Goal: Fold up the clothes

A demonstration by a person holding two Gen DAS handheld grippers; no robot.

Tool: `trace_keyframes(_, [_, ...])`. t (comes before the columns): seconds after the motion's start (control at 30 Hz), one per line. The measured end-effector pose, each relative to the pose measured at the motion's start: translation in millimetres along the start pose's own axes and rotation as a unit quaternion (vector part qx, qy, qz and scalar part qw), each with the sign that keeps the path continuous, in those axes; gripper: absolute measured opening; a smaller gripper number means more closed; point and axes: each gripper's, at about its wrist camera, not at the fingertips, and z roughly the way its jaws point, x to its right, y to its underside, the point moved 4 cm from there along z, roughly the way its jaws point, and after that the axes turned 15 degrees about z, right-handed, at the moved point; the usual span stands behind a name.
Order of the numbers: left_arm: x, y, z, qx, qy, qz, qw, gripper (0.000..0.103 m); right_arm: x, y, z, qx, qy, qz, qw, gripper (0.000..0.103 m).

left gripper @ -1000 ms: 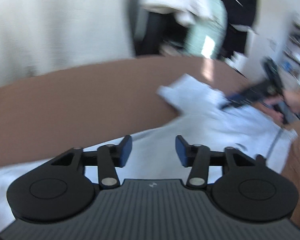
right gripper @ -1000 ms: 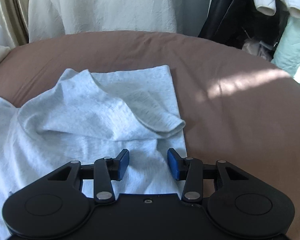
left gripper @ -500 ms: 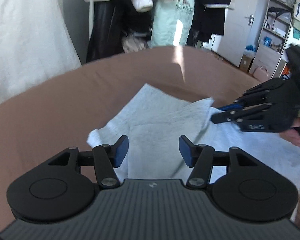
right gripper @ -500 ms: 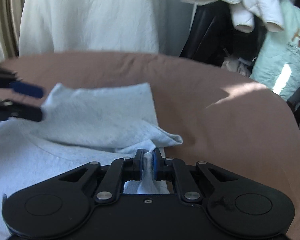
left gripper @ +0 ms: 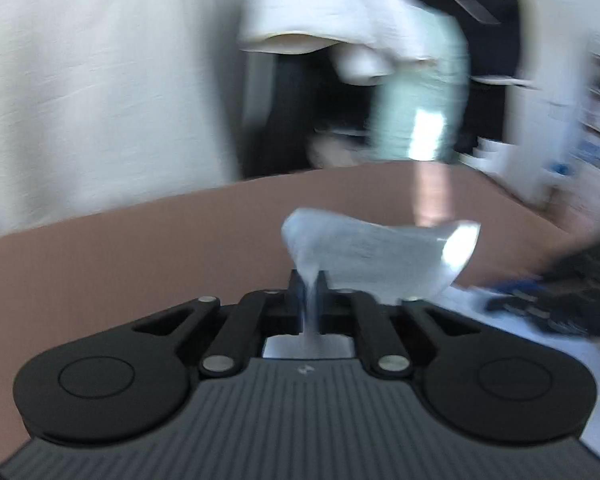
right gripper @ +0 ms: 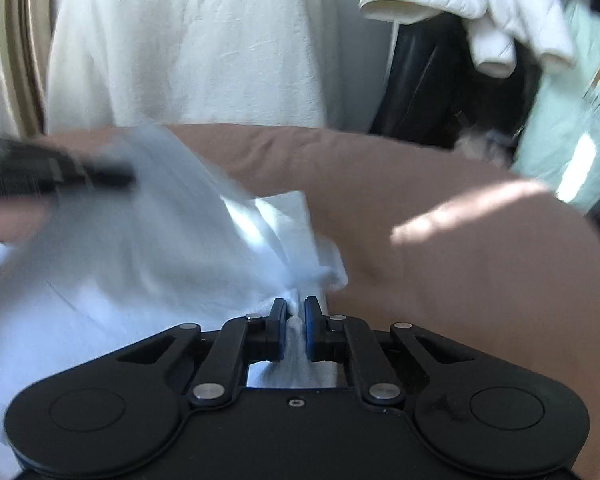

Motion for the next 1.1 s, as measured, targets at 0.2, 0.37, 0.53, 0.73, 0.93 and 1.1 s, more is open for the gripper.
trace_keyframes(0.2, [-39.7, 21.3, 21.1, -0.075, 0.071, -0.113, 0.9882, 0.029, 7.7, -9.5, 3.6, -0.040, 0.005, 0.032, 0.999, 0.031])
trace_keyframes(0.37, [-72.7, 26.8, 29.9, -0.104, 0.174, -0.222, 0.9536, 0.035, 9.1, -42.8, 13.6, -0.064, -0.044, 0.076, 0.994, 0.058])
trace_keyframes(0.53, [-72.2, 36.6, 49.5, -0.113, 0.236, -0.254, 0.9311, 0.042, 14.5, -62.9, 50.8, -0.110, -0.064, 0.136, 0.983, 0.068])
trace_keyframes(0.73, [-63.9, 36.8, 69.0, -0.110, 0.210, -0.258, 0.9366, 0.006, 11.3, -46.7, 79.4, -0.124, -0.088, 0.133, 0.979, 0.017])
trace_keyframes(0.93, [-50.3, 5.4, 23.6, -0.002, 0.170, -0.168, 0.9711, 0.004, 2.3, -52.5, 36.1, -0.013, -0.099, 0.062, 0.993, 0.006])
trace_keyframes(1.1, [-29.2, -14.2, 6.7, 0.023, 0.065, -0.069, 0.9952, 0.010, 4.4, -60.9, 25.4, 0.034, -0.061, 0.055, 0.996, 0.006])
